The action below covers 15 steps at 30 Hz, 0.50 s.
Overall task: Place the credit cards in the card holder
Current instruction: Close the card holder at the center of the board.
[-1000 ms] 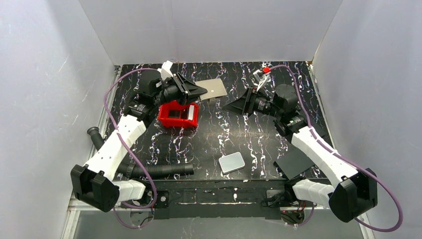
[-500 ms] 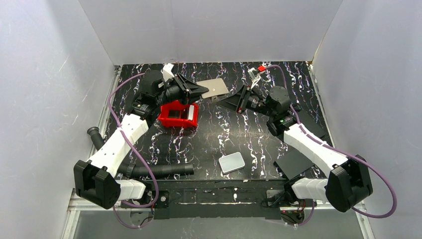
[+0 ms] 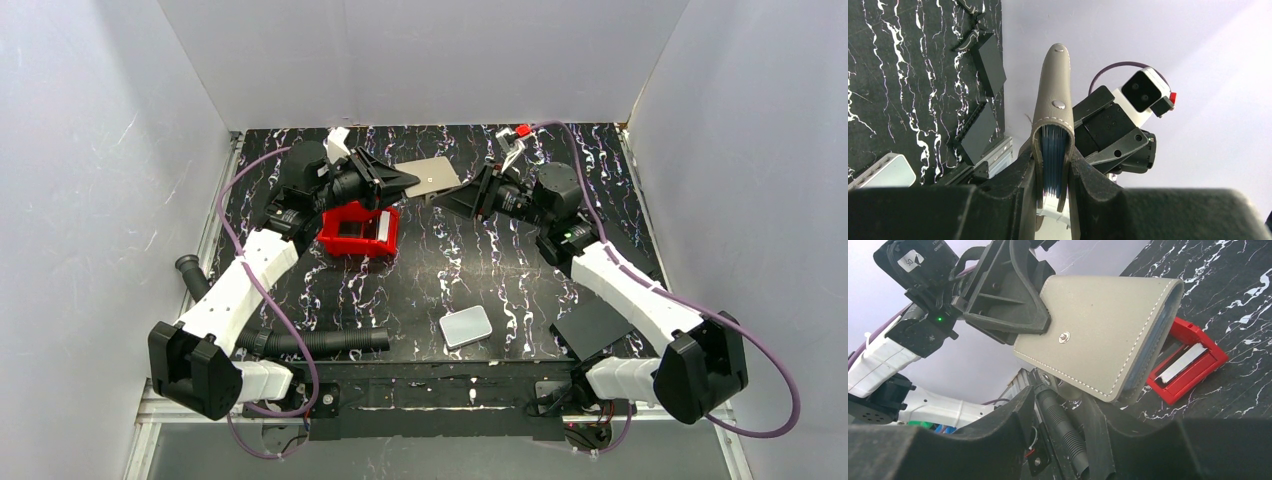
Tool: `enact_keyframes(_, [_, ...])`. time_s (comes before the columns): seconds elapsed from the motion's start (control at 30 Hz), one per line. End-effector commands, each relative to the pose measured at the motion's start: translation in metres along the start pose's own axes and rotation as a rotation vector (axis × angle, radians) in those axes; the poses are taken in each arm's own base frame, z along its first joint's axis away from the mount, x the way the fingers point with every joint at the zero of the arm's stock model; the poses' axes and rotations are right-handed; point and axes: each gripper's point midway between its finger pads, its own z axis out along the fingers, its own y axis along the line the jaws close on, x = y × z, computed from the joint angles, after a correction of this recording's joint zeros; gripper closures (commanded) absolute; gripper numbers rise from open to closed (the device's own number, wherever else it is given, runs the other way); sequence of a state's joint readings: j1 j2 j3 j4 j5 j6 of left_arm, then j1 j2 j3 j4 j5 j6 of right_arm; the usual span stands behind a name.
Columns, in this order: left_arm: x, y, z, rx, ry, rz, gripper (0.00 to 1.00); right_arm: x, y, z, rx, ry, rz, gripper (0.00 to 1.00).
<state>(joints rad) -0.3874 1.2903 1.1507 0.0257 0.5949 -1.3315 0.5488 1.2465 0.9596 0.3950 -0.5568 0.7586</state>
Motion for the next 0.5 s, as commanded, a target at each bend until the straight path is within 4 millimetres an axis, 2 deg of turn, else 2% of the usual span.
enact_keyframes(0.0, [0.01,-0.017,-0.008,0.067,0.037,0.029,1.0,-0.018,0.024,0.009,-0.075,-0.04,-0.058,0.56])
enact_keyframes(0.3, [0.012,-0.013,-0.008,0.064,0.039,0.041,1.0,-0.019,0.034,0.01,-0.153,-0.078,-0.016,0.7])
enact_keyframes(0.37, [0.011,-0.011,-0.008,0.061,0.035,0.046,1.0,-0.017,0.033,0.009,-0.156,-0.078,-0.018,0.78])
enact_keyframes(0.47, [0.009,-0.009,-0.008,0.058,0.017,0.053,1.0,-0.007,0.027,0.007,-0.141,-0.051,-0.022,0.96])
